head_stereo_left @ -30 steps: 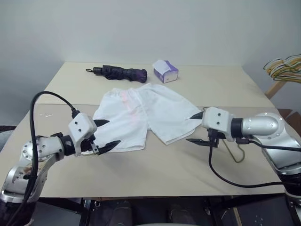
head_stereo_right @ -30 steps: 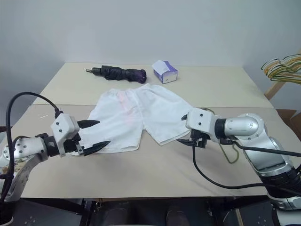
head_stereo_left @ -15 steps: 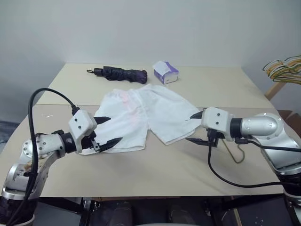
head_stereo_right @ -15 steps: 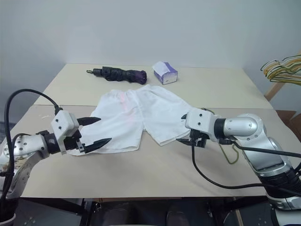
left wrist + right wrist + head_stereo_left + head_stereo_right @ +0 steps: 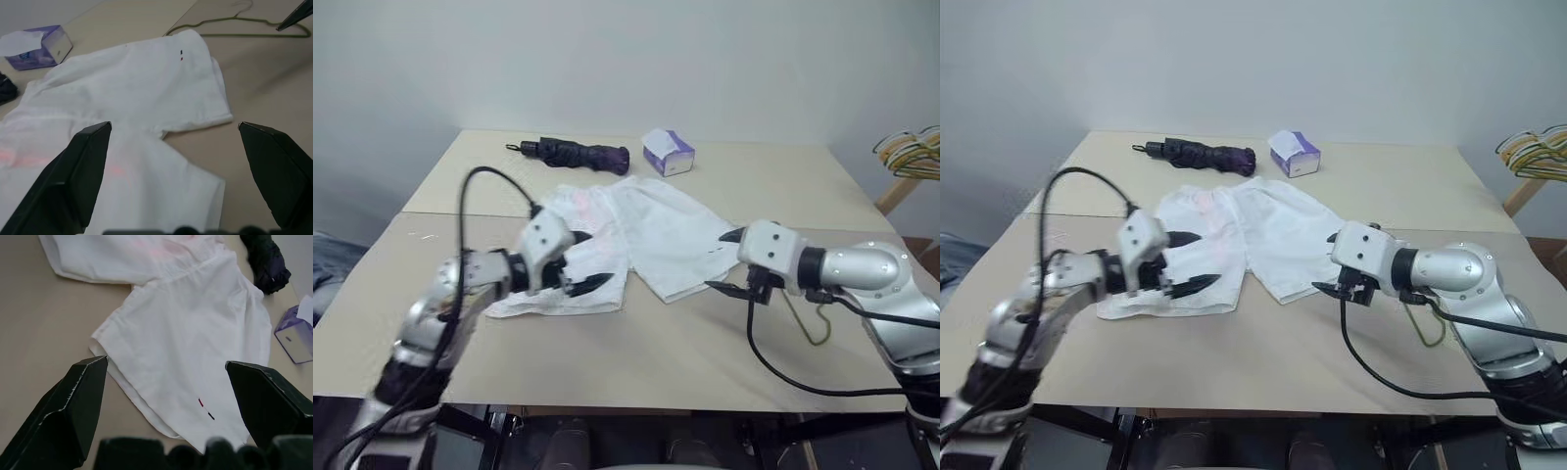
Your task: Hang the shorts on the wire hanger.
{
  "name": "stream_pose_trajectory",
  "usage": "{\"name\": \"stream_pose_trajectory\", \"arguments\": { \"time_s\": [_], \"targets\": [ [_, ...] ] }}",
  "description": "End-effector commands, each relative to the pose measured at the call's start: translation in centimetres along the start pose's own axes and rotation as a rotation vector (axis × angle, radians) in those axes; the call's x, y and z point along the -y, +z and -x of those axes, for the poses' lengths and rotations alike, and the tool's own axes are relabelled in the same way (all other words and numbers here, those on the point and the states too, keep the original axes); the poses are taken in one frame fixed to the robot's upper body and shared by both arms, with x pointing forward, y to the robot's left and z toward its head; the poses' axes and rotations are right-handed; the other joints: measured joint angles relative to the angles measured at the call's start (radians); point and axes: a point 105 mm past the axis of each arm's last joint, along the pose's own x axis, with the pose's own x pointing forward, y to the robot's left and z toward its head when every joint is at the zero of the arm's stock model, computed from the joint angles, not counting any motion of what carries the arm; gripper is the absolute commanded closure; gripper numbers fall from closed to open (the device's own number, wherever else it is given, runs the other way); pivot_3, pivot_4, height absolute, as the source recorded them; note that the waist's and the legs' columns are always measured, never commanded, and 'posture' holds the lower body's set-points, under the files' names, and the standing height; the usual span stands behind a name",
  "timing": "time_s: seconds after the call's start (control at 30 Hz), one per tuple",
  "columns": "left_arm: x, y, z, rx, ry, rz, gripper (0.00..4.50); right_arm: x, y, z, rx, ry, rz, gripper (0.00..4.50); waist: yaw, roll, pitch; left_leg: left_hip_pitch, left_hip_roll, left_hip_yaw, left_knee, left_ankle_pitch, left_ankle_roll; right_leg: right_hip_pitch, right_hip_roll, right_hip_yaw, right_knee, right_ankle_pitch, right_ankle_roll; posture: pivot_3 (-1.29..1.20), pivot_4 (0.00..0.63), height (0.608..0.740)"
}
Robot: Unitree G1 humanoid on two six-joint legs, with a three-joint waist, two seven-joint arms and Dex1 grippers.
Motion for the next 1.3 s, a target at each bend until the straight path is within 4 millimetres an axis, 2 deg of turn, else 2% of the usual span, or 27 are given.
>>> {"name": "stream_pose_trajectory", "arguments": {
  "time_s": [0.03, 0.1, 0.3, 0.37, 0.5, 0.7, 0.8, 0.97, 1.2, 1.3],
  "targets": [
    [0.4, 0.2, -3.0, -0.042, -0.034, -0.031, 0.00, 1.3, 0.8, 1.3, 0.008, -0.089, 0.011, 0.04, -0.006, 0.000, -0.001, 0.000, 0.000, 0.000, 0.000, 0.000, 0.000, 0.000, 0.000, 0.000, 0.000, 0.000, 0.000, 0.01, 0.000, 0.740],
    [0.9, 0.4, -5.0, -0.049, -0.068, -0.018, 0.00, 1.5, 0.8, 1.7, 0.001, -0.113, 0.004, 0.04, -0.012, 0.001, -0.001, 0.000, 0.000, 0.000, 0.000, 0.000, 0.000, 0.000, 0.001, 0.000, 0.000, 0.000, 0.000, -0.02, 0.000, 0.740],
    [2.3, -0.2, -8.6, -0.106, -0.165, -0.004, 0.00, 1.1, 0.6, 2.3, -0.017, -0.152, -0.022, 0.04, -0.051, 0.001, -0.001, -0.001, 0.000, -0.001, 0.000, 0.000, 0.000, 0.000, 0.001, 0.001, 0.000, 0.000, 0.000, -0.07, 0.000, 0.740],
    [3.1, -1.0, -9.2, -0.164, -0.221, -0.024, 0.00, 0.9, 0.5, 2.3, -0.021, -0.160, -0.030, 0.04, -0.066, 0.001, -0.001, 0.000, 0.000, -0.001, 0.000, 0.000, 0.000, 0.000, 0.001, 0.001, 0.000, 0.000, 0.000, -0.08, 0.000, 0.740],
    [3.0, -3.0, -10.1, -0.287, -0.214, -0.124, 0.00, 0.7, 0.7, 2.2, -0.015, -0.173, -0.042, 0.04, -0.089, 0.003, -0.003, 0.000, 0.000, -0.001, 0.000, 0.000, 0.000, 0.000, 0.001, 0.002, 0.000, 0.000, 0.000, -0.08, 0.000, 0.740],
    [1.5, -4.0, -10.9, -0.346, -0.160, -0.074, 0.00, 0.5, 0.6, 2.2, -0.016, -0.174, -0.049, 0.04, -0.094, 0.004, -0.003, 0.000, 0.000, -0.001, 0.000, 0.000, 0.000, 0.000, 0.002, 0.002, 0.000, 0.000, 0.000, -0.09, 0.000, 0.740],
    [1.6, -5.0, -10.7, -0.390, -0.194, -0.050, 0.63, 0.4, 0.5, 2.2, -0.021, -0.171, -0.050, 0.00, -0.094, 0.005, -0.004, 0.000, 0.000, -0.001, 0.000, 0.000, 0.000, 0.000, 0.002, 0.002, 0.000, 0.000, 0.001, -0.09, 0.000, 0.740],
    [1.2, -6.5, -10.8, -0.465, -0.190, -0.080, 2.30, 0.7, 0.7, 2.0, -0.015, -0.176, -0.048, 0.00, -0.095, 0.006, -0.005, 0.000, 0.000, -0.001, 0.000, 0.000, 0.000, 0.000, 0.002, 0.002, 0.000, 0.000, 0.001, -0.08, 0.000, 0.740],
    [0.3, -6.5, -10.0, -0.453, -0.166, -0.073, 4.48, 0.9, 0.8, 1.7, -0.005, -0.174, -0.044, 0.00, -0.096, 0.008, -0.007, 0.001, 0.000, -0.001, 0.000, 0.000, 0.000, 0.000, 0.002, 0.003, 0.000, 0.000, 0.001, -0.07, 0.000, 0.740],
    [0.0, -5.7, -8.1, -0.415, -0.180, -0.106, 4.48, 0.9, 0.9, 1.6, -0.002, -0.170, -0.040, 0.00, -0.103, 0.008, -0.007, 0.001, 0.000, -0.001, -0.001, 0.000, 0.000, -0.001, 0.002, 0.004, 0.000, 0.000, 0.001, -0.06, 0.000, 0.740]
  ]
}}
